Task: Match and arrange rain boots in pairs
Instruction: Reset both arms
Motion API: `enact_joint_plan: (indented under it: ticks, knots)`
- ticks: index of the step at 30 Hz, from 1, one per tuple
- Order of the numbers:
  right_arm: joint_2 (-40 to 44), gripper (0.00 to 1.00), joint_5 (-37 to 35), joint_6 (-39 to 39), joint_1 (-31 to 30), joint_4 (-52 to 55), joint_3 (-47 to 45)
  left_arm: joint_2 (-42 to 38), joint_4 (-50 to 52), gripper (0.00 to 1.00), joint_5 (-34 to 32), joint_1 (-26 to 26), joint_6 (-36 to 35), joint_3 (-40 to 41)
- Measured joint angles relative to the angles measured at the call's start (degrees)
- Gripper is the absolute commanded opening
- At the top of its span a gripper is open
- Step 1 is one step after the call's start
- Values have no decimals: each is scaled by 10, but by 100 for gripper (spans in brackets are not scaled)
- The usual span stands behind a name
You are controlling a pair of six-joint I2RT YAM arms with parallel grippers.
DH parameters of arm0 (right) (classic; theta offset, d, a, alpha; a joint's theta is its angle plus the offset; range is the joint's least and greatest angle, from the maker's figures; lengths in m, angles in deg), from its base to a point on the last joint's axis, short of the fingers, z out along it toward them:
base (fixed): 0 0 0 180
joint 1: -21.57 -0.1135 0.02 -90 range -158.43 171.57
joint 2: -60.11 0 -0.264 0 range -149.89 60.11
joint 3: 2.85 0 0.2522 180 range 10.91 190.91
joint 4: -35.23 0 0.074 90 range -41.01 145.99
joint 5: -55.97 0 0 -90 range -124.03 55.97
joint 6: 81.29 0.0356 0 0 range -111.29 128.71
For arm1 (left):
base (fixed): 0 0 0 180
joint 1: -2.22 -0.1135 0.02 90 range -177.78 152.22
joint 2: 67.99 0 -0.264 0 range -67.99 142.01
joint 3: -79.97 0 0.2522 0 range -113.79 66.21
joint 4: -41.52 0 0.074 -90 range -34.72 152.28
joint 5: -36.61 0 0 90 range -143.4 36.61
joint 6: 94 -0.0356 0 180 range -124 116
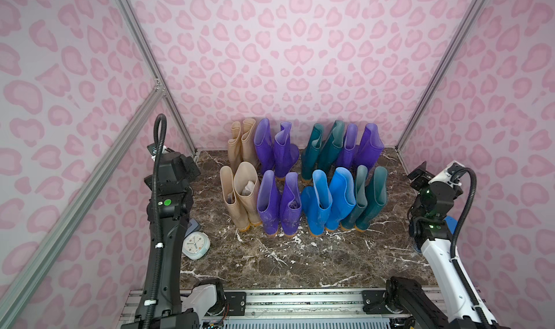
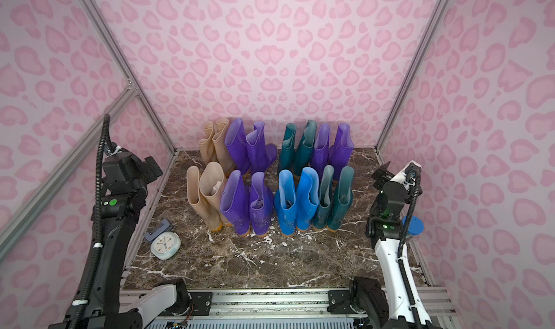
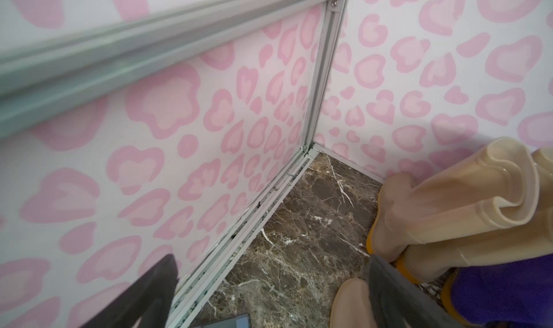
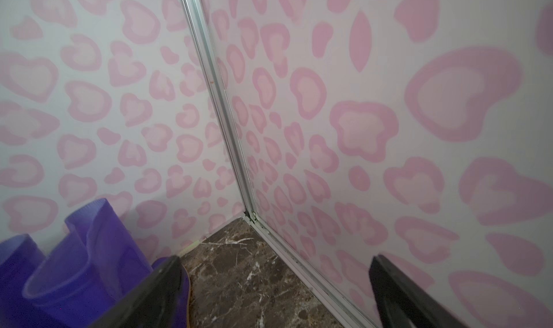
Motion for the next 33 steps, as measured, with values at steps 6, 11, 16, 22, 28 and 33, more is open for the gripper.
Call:
enact_joint_plan:
  ticks: [6, 11, 16, 22, 28, 33]
  knots:
    - [-36, 99, 52, -16, 2, -83, -95, 21, -97, 99, 80, -17, -23, 130]
    - [-80, 99, 106, -19, 2, -119, -111, 70, -175, 99, 133, -14, -19, 186]
    - [-116, 99, 140, -20, 2, -150, -127, 124, -247, 99, 131, 42, -14, 216]
    - [-164, 99, 178, -24, 1, -193, -147, 149, -348, 99, 83, 79, -21, 312]
    - [-221, 99, 217, -21, -2, -253, -158, 179, -475, 99, 63, 88, -29, 377]
    - [-266, 99, 255, -23, -9, -302, -155, 210, -554, 99, 62, 96, -47, 392]
